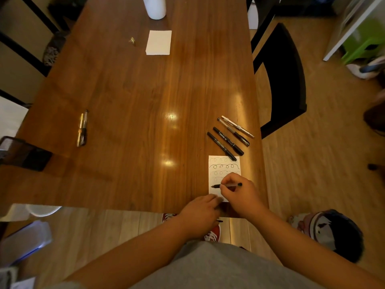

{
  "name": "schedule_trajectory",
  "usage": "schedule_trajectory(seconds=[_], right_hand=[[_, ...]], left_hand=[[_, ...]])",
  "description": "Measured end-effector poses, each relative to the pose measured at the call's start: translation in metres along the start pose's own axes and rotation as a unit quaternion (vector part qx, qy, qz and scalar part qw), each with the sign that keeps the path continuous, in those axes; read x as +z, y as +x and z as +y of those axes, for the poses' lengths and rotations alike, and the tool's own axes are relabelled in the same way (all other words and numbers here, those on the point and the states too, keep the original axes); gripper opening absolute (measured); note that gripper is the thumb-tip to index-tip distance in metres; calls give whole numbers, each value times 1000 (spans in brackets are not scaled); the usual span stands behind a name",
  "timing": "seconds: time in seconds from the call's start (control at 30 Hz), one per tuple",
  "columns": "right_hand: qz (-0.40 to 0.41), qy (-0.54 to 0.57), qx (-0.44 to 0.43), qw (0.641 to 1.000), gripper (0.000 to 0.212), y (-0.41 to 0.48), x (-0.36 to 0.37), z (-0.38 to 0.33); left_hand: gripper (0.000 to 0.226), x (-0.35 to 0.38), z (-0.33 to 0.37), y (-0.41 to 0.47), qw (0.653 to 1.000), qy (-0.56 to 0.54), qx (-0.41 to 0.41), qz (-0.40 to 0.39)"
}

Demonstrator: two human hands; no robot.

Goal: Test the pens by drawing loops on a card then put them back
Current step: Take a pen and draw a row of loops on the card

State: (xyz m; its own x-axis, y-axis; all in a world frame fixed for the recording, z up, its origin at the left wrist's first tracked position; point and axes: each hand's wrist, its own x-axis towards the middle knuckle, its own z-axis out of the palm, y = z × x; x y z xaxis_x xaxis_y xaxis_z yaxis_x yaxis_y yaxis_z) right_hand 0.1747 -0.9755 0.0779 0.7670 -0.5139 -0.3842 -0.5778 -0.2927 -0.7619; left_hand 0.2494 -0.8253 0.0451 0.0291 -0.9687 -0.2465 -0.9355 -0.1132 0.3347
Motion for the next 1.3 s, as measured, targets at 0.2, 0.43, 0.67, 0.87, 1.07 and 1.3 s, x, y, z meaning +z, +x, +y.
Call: schedule_trajectory(seconds=[0.2, 0.43, 0.67, 0.87, 1.07, 1.3], right_hand=[[-3, -8, -3, 1000, 18, 2, 1, 3], [10, -16, 6, 1000, 21, 5, 0, 5], [22, -12, 14, 1000, 19, 1, -6, 10], [18, -16, 11, 1000, 22, -3, -7, 12], [11, -10, 3, 1000, 23, -3, -7, 12], [25, -8, 8, 1000, 22, 3, -10, 15]], left_hand=[[35, -2, 5, 6, 999, -41, -20, 18], [38, 2, 5, 4, 1000, -4, -4, 13], [37, 0, 10, 9, 1000, 14, -19, 5], [33, 0, 11, 13, 999, -16, -26, 21], [34, -4, 13, 15, 1000, -18, -10, -2], [35, -6, 16, 17, 1000, -10, -13, -16]])
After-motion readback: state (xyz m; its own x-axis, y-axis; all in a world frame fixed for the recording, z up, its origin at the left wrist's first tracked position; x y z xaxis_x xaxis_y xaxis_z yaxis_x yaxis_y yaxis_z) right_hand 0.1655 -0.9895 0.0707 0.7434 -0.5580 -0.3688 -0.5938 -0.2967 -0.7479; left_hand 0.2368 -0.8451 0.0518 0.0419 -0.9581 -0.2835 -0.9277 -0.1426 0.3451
